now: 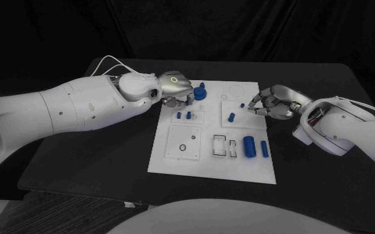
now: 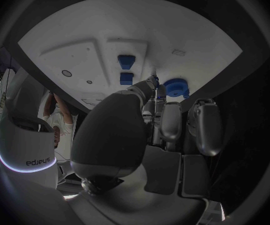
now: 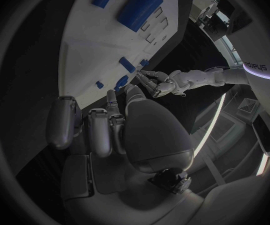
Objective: Assemble the parts on the task board
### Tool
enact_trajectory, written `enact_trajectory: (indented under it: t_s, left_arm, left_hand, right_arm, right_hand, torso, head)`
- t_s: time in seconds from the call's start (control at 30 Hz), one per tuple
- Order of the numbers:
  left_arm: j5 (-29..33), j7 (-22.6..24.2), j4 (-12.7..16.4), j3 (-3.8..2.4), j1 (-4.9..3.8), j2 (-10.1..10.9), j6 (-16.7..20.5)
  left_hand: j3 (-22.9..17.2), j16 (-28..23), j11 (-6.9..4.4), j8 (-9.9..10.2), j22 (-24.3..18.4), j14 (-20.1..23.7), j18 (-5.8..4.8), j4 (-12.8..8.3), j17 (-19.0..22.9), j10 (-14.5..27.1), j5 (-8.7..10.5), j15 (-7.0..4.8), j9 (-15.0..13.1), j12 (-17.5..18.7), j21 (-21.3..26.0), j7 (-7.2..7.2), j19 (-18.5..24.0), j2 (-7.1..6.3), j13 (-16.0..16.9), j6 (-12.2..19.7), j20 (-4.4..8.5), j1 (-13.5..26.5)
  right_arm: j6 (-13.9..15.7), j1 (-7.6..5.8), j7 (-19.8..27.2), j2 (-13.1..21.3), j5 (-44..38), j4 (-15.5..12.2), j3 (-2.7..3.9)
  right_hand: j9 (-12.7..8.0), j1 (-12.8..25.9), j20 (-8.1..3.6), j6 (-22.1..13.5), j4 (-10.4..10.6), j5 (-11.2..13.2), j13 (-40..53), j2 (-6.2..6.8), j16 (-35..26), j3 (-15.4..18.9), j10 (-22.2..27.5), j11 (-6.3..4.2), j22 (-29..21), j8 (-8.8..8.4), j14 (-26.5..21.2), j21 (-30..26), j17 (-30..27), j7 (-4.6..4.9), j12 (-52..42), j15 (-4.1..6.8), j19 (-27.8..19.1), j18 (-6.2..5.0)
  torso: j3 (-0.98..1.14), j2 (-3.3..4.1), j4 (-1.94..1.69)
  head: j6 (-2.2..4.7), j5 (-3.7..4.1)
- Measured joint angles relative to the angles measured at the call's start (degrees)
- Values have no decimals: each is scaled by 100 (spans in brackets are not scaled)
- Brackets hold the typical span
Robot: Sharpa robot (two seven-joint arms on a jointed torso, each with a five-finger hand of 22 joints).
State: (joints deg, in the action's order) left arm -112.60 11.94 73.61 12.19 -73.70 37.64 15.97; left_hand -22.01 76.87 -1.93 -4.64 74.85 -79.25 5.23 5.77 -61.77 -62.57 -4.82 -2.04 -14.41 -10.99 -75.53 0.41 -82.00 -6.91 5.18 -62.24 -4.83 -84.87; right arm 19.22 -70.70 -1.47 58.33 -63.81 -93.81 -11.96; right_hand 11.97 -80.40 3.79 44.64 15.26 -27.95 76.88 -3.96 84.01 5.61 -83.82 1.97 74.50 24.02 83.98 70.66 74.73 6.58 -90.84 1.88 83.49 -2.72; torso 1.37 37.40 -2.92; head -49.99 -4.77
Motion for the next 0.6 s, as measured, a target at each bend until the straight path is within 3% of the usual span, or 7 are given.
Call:
enact_trajectory:
  t_s: [0.6]
  left_arm:
    - [6,2,-63,-13,62,-34,-45]
  left_hand:
    - [0,-62,2,0,0,2,1,0,76,-17,0,0,12,1,2,0,30,0,0,0,-29,0]
  right_arm:
    - [-16,1,-19,-1,0,-1,1]
  right_hand:
    - [0,-5,28,0,0,0,13,-5,-65,0,0,0,0,0,0,0,0,0,0,0,-29,0]
  torso:
    - [-1,3,0]
  head:
    - [0,14]
